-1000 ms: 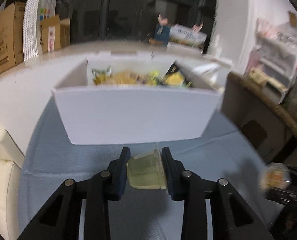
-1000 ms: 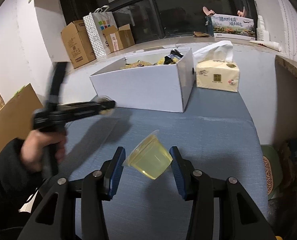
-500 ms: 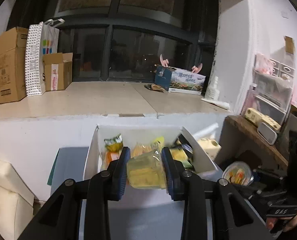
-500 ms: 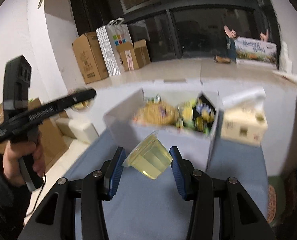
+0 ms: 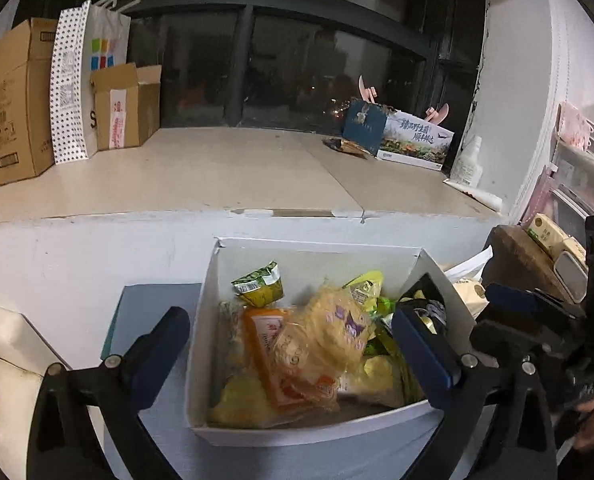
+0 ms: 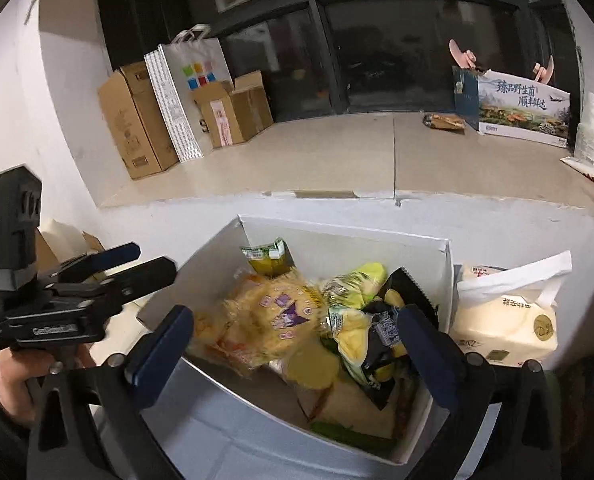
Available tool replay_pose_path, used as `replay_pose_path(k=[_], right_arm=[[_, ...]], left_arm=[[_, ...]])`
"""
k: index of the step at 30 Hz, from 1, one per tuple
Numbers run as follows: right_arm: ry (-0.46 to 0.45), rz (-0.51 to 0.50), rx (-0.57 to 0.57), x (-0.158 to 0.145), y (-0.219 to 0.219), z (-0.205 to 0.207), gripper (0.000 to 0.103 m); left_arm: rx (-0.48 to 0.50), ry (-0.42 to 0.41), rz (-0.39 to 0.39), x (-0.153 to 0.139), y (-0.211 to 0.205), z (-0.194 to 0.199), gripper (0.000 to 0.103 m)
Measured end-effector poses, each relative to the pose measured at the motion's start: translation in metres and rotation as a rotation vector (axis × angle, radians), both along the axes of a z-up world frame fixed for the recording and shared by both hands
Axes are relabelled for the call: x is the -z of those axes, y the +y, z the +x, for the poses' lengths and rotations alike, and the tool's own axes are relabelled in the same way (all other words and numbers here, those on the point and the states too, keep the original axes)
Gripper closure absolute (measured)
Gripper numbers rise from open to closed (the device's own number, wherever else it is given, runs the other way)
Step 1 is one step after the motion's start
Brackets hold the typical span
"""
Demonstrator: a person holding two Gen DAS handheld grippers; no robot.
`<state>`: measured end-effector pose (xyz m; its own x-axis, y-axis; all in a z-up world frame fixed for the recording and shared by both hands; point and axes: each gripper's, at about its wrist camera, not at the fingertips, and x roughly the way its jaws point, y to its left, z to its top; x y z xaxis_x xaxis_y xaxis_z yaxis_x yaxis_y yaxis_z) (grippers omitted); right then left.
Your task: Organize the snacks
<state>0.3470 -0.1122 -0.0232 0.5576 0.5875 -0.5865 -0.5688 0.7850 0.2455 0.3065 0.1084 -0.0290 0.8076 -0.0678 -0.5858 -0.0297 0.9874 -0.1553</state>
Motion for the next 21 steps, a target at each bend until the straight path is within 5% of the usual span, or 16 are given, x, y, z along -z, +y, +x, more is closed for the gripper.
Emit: replay_pose_path(k=[6,15,21], right_arm=[[-0.032,-0.027,0.038,-0.006,-0.003,-0.013,0.000],[-0.326,-0.167,0.114,-0.037,-0.003,-0.095,0.000],[-0.277,-0.102,0.045,-0.044,-0.014,-0.135,0.000]], left_arm=[[-0.015,-0.059,0.057,-0.014,-0.009,-0.029,0.000],[-0.032,-0.198,0.083,-0.044,-0.026,-0.111,0.000],[-0.047,-0.179,0.087,-0.046,-0.040,-0.159,0.000]])
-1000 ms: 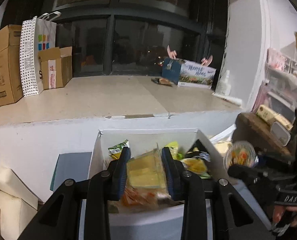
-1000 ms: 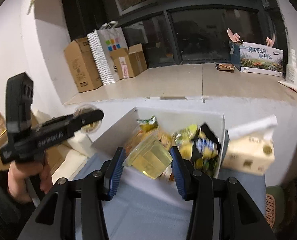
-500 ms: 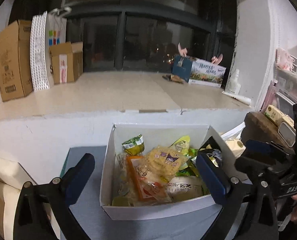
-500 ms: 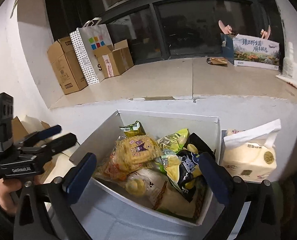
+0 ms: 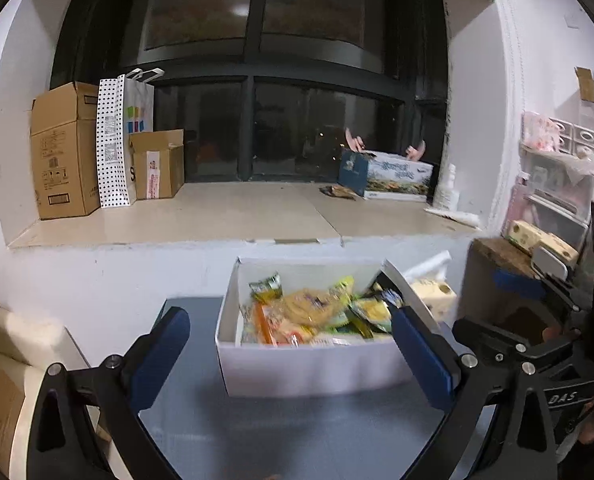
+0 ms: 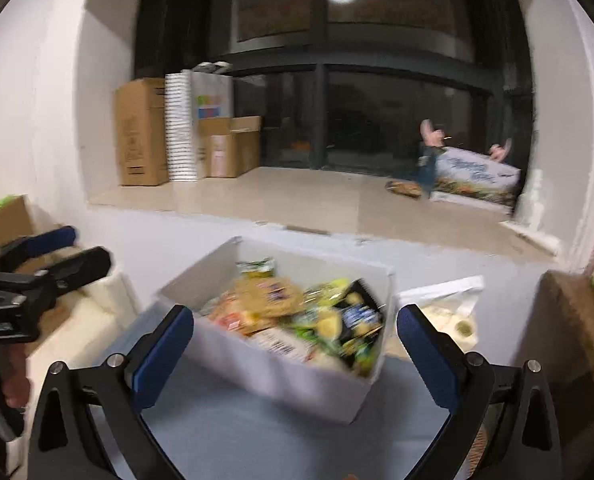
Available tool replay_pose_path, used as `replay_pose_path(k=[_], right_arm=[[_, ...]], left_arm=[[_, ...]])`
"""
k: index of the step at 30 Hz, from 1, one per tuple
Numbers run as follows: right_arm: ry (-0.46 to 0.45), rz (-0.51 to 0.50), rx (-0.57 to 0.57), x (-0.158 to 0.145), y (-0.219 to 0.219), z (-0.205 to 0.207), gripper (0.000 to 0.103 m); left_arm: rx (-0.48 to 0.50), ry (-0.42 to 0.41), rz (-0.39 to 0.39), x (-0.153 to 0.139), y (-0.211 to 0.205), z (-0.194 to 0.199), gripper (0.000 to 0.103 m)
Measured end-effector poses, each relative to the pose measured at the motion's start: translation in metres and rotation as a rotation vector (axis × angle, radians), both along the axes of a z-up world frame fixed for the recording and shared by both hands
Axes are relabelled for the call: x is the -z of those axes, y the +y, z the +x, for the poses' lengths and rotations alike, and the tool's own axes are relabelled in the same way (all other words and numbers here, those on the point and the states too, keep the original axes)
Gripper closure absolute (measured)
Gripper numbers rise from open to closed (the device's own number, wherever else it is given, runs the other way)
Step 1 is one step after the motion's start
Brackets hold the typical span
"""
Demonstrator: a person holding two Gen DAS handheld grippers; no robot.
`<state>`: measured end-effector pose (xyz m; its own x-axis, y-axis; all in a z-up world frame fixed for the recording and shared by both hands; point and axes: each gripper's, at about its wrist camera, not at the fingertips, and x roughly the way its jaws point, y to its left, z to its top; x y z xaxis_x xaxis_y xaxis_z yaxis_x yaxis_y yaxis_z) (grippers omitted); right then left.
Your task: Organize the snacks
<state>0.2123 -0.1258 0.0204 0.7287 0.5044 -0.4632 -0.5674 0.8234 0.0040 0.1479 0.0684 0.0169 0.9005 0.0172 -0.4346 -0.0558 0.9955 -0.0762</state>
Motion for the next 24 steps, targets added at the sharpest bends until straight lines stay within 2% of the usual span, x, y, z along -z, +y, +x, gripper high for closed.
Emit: replay_pose_path(k=[4,10,14,20,24], right_arm=[[0.003,0.015,0.010,-0.006,-0.007,-0.028,0.000],[0.008,0.029,0.073,-0.005,-0.038,-0.073,0.000],[0.041,0.088,0.096,0.001,-0.057,-0.102,0.000],[0.126,0.092,0.103,0.017,-0.066,-0.121,0.000],[0.115,0.100,0.099,0.012,-0.068,-0.126,0.000]], left_arm=[[0.017,0.004,0.012,0.001,-0.013,-0.035,0.000],[0.037,0.051,0.014,0.003,-0.026,-0.081,0.000],[0.019,0.069,-0.024,0.008,-0.032,-0.106,0.000],[0.033,0.110,-0.014,0.019,-0.049,-0.127,0.000],[0.039,0.103,-0.013,0.014,-0.054,-0.131,0.000]])
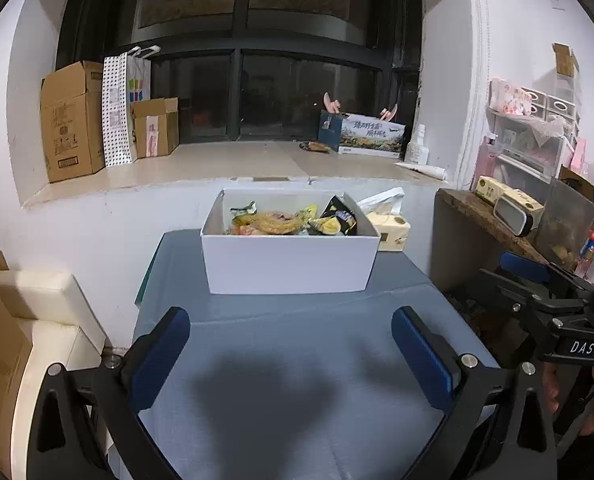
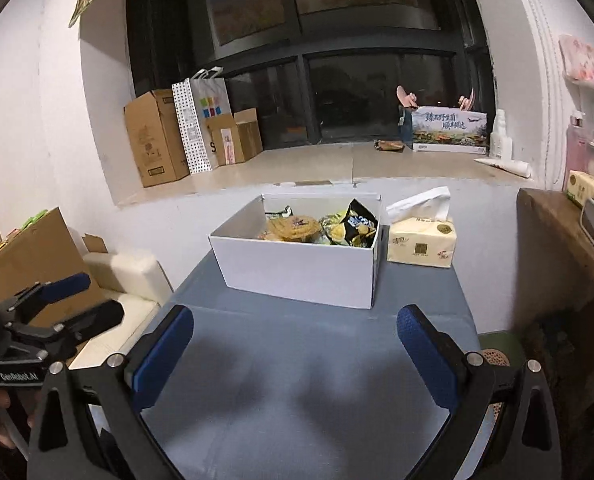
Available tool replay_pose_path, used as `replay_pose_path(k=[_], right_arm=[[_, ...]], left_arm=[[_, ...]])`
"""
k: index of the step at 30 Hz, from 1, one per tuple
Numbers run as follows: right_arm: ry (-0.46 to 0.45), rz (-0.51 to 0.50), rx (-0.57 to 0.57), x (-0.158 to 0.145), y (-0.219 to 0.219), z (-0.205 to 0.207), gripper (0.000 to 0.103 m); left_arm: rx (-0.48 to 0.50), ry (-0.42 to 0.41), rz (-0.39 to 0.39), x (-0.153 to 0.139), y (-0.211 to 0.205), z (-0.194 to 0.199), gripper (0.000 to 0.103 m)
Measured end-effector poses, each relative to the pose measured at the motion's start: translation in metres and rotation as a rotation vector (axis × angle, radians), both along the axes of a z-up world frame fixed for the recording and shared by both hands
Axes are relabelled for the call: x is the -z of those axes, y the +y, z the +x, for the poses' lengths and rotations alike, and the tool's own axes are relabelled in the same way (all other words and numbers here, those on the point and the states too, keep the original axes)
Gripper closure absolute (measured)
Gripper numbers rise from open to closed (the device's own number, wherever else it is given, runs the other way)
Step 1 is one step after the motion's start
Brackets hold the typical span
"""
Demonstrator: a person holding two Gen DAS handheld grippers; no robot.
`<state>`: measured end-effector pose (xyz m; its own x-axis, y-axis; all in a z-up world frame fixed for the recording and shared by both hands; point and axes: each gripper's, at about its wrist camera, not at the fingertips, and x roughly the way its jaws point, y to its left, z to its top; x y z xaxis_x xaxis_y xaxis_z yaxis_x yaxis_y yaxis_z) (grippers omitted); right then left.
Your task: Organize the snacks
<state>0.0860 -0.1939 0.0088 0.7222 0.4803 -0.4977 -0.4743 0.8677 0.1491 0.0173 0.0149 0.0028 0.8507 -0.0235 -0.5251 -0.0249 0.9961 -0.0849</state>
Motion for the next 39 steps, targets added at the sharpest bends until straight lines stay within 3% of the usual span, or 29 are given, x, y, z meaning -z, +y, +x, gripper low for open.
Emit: replay_pose_path(k=[39], right_arm=[[-0.006,-0.017,0.031,-0.0057,0.0003,-0.0049,0.000]], left_arm=[[-0.003,0.016,0.017,-0.0017,-0.0005,0.0065,0.000]])
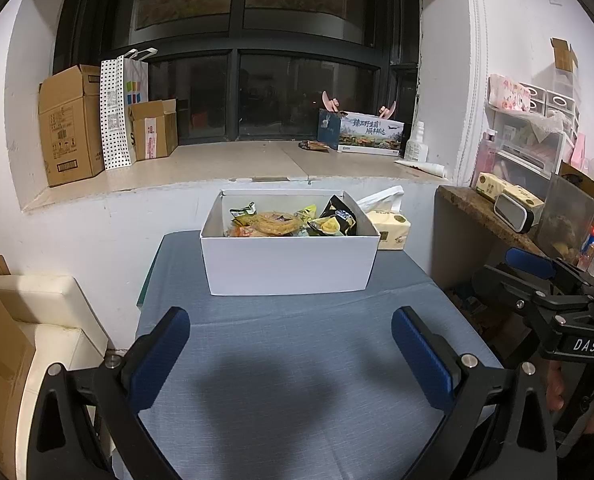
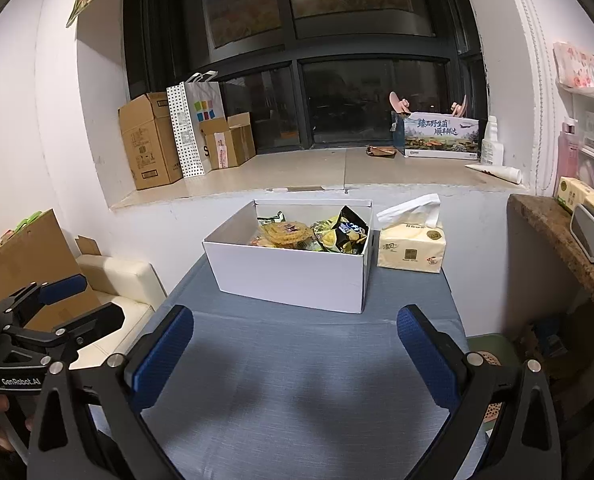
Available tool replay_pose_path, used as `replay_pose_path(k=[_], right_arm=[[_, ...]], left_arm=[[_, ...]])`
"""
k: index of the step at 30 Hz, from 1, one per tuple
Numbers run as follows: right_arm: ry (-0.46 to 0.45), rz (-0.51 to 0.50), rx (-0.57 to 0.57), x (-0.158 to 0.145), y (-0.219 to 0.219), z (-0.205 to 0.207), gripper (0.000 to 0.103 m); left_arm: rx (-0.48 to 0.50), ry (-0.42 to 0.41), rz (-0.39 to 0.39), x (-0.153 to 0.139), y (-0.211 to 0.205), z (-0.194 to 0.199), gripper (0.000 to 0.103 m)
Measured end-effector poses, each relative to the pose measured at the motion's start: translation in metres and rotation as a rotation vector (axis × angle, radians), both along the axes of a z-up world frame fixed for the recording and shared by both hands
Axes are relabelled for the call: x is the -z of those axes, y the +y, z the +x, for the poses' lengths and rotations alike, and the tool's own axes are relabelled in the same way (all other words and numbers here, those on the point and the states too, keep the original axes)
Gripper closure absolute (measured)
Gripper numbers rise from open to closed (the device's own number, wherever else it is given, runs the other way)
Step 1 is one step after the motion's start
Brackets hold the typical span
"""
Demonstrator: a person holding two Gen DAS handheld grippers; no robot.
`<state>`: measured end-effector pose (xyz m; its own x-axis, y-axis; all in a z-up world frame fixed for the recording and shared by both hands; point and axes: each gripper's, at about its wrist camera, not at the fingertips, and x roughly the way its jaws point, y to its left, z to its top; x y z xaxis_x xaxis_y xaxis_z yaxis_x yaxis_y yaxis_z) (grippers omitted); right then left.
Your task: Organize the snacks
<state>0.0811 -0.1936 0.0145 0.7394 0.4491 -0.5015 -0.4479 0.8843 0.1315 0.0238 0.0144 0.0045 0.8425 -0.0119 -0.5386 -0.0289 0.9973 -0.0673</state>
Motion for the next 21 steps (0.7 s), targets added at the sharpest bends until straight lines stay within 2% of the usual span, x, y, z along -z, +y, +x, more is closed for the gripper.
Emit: replay_pose_path(k=[21], right_arm=[[-0.002,-0.005,0.002,0.0003,0.0012,-0.0004,0.000]], left_arm=[[0.003,0.004,0.002,0.0008,0.0002,0.0004,0.000]])
